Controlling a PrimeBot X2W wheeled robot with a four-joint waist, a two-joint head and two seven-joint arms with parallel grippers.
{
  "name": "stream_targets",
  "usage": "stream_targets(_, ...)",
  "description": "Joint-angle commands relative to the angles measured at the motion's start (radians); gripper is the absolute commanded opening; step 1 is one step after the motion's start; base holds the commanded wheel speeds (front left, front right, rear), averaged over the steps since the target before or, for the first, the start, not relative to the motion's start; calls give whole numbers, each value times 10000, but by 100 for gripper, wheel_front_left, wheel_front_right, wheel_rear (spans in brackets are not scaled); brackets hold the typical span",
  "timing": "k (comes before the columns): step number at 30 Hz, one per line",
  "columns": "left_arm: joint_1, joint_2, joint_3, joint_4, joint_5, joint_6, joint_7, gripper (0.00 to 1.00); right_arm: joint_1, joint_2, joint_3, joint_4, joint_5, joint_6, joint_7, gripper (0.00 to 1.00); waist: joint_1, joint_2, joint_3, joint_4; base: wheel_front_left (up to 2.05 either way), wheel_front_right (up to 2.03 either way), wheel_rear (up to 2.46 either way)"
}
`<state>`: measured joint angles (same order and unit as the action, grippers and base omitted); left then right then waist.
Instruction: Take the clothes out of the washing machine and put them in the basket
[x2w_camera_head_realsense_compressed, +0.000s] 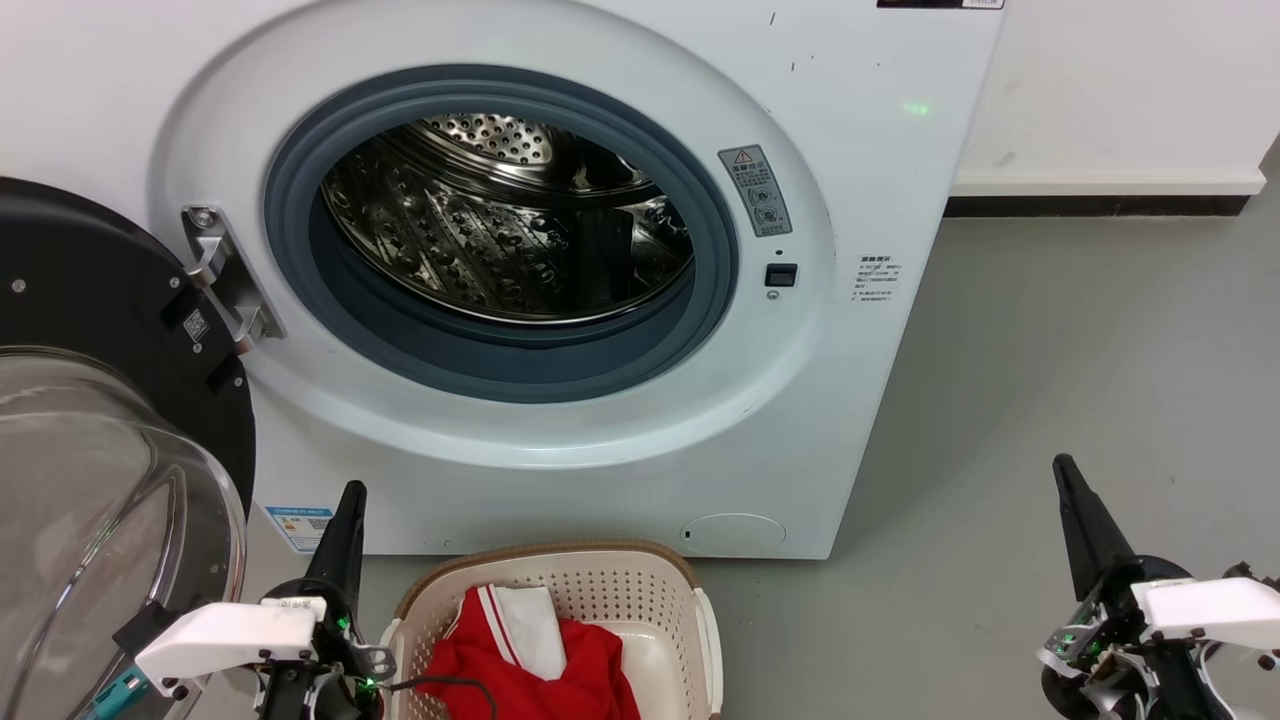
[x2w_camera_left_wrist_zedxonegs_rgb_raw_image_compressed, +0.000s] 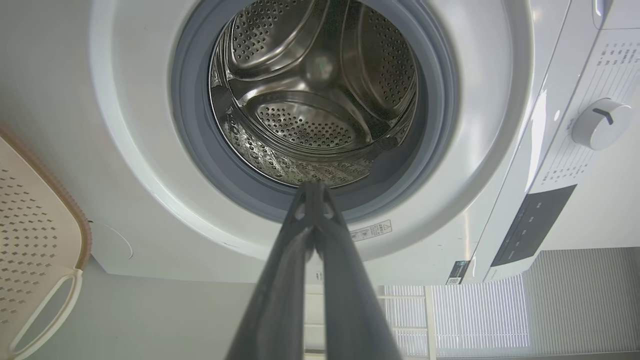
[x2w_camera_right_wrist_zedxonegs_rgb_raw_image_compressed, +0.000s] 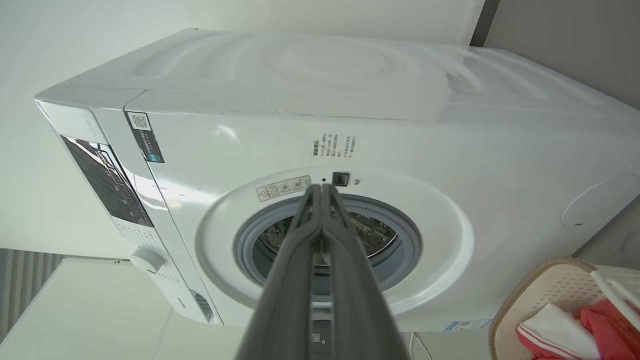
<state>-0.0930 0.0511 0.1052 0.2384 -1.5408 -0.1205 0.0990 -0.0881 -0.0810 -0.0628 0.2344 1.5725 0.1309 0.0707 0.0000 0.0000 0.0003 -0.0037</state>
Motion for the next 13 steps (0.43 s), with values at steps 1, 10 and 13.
stream_targets(1, -182, -8, 57, 23, -212, -68, 66, 0, -216, 17, -43, 32, 214, -3, 47, 0, 0, 0, 4, 6, 0, 0, 0)
stream_targets(10, -210, -14, 122, 88, -749, -138, 191, 0, -225, 40, -146, 100, 742, -3, 148, 0, 0, 0, 28, 37, 0, 0, 0)
stream_targets(13, -198, -14, 120, 86, -726, -136, 180, 0, -225, 50, -158, 99, 711, -3, 163, 0, 0, 0, 28, 37, 0, 0, 0)
